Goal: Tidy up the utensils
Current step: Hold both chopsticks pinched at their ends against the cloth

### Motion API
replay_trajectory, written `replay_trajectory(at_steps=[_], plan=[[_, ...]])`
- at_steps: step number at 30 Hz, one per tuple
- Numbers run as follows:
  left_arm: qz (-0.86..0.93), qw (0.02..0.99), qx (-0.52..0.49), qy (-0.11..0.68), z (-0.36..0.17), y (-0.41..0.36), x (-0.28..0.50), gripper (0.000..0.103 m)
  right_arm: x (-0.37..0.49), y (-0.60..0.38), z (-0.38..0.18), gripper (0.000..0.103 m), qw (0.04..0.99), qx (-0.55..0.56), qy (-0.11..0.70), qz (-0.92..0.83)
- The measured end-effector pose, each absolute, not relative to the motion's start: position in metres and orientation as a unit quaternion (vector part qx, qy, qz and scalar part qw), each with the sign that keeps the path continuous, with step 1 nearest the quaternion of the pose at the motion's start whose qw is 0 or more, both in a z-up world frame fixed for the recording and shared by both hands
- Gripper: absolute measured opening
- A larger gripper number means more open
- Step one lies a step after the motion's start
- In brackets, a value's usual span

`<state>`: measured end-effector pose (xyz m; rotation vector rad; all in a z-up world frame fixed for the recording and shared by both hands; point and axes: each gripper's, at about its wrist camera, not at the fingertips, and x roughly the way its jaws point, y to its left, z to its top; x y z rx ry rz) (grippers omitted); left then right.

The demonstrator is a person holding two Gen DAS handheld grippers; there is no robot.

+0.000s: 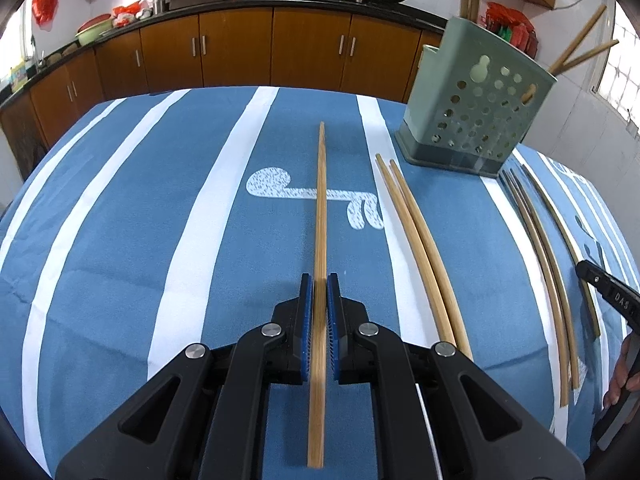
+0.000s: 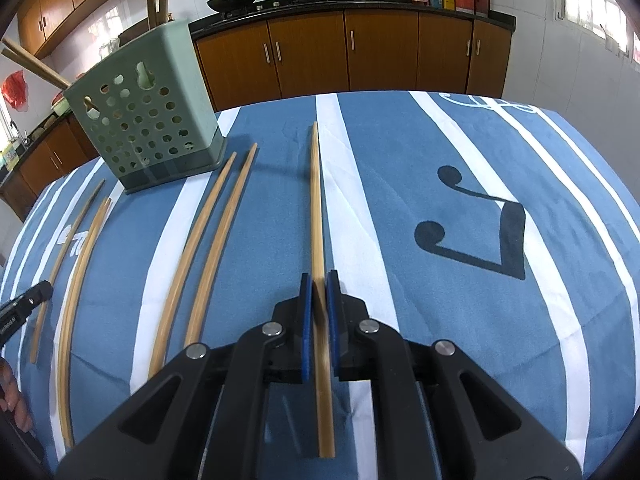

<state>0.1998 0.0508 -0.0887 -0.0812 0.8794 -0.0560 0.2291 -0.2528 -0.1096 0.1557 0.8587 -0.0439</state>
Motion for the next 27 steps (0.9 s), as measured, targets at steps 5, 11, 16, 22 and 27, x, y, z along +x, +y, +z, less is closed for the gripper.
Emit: replay_trajectory(at_steps=[5, 11, 16, 22, 27], plan=[[-0.024, 0.904, -0.03, 0.426, -0.088, 0.048, 0.192, 0.008, 0.229, -0.253, -0.11, 0.01, 0.906, 0.077, 0.416, -0.021], [-0.025, 0.903, -0.011, 0.429, -0.088, 0.046, 0.192, 0.008, 0.224, -0.255, -0.107, 0.008, 0.906, 0.069, 0.417, -0.019], [-0.028, 0.906, -0.018, 0.421, -0.076, 0.052, 0.185, 0.007, 0.205, -0.262, -0.085, 0.008, 0.919, 0.079, 0.387, -0.018], [-0.031, 0.925, -0.027, 0.378, -0.039, 0.058, 0.176, 0.007, 0.19, -0.272, -0.048, 0.008, 0.937, 0.089, 0.337, -0.015], [-0.032, 0.931, -0.021, 0.363, -0.027, 0.057, 0.175, 0.007, 0.191, -0.273, -0.048, 0.013, 0.935, 0.071, 0.347, -0.016]])
